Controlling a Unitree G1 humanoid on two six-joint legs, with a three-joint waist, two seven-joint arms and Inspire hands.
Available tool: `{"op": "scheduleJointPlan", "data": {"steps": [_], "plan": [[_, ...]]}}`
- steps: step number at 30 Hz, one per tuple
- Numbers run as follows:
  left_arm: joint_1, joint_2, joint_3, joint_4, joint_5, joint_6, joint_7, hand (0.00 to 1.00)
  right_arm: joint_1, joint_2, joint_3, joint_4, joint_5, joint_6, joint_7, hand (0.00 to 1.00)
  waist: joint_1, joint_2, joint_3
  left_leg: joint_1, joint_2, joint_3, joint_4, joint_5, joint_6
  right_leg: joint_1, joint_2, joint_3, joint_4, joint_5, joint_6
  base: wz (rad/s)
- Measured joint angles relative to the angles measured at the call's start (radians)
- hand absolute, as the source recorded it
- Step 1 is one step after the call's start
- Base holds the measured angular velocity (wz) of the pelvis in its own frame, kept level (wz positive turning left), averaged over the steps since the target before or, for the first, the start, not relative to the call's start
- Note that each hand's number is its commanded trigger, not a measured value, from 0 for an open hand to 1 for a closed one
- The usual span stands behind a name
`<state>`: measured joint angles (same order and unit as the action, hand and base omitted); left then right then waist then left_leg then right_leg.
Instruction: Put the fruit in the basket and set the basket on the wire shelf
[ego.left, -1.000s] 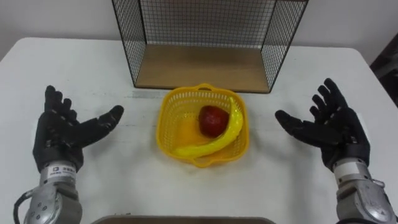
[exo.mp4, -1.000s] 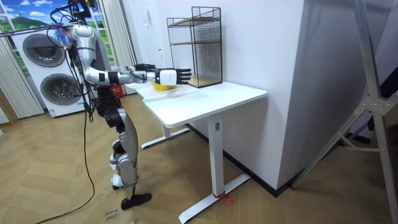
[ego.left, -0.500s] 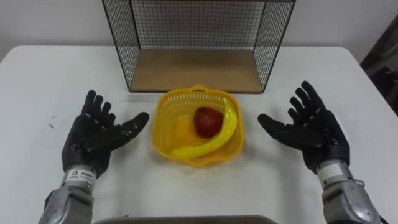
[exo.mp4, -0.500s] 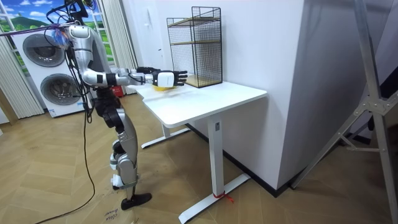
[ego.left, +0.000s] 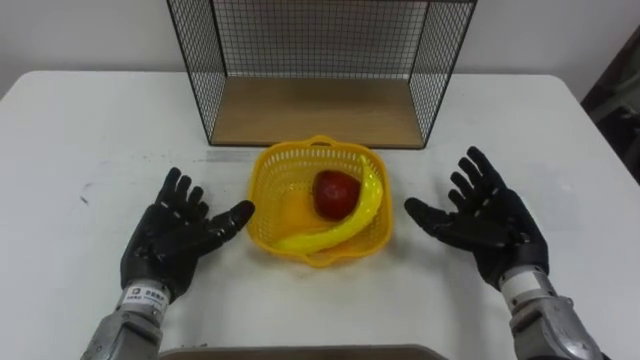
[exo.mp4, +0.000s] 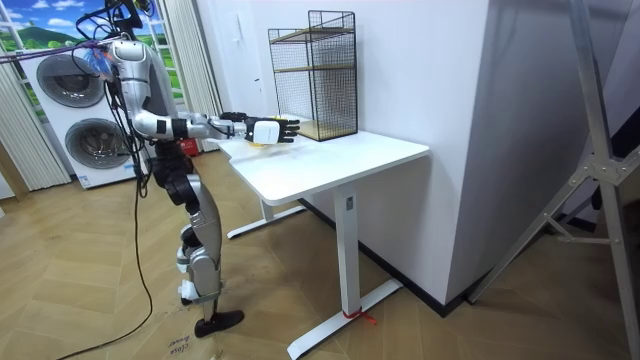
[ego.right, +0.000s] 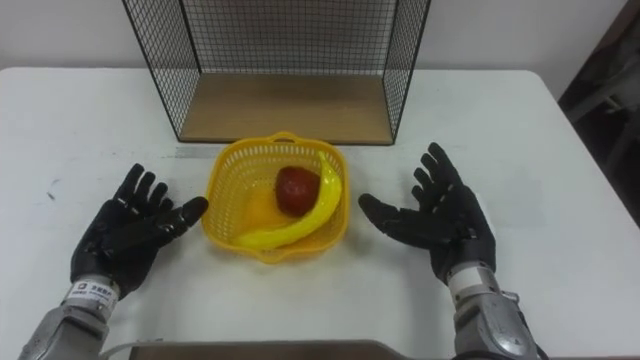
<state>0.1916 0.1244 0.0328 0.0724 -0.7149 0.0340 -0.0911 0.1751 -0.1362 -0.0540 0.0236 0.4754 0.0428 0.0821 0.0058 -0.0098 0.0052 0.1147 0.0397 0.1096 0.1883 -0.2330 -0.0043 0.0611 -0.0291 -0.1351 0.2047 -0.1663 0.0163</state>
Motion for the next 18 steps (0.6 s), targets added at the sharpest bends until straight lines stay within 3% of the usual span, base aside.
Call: {"op": "scheduleJointPlan", "data": {"steps": [18], "plan": [[-0.002, -0.04, -0.031, 0.006, -0.004, -0.026, 0.0, 0.0, -0.011, 0.038, 0.088, 0.0, 0.001, 0.001, 0.085, 0.0, 0.003, -0.002, 0.0026, -0.017, 0.0, 0.0, 0.008, 0.0, 0.0, -0.011, 0.0, 0.002, 0.0, 0.0, 0.0, 0.0]]}}
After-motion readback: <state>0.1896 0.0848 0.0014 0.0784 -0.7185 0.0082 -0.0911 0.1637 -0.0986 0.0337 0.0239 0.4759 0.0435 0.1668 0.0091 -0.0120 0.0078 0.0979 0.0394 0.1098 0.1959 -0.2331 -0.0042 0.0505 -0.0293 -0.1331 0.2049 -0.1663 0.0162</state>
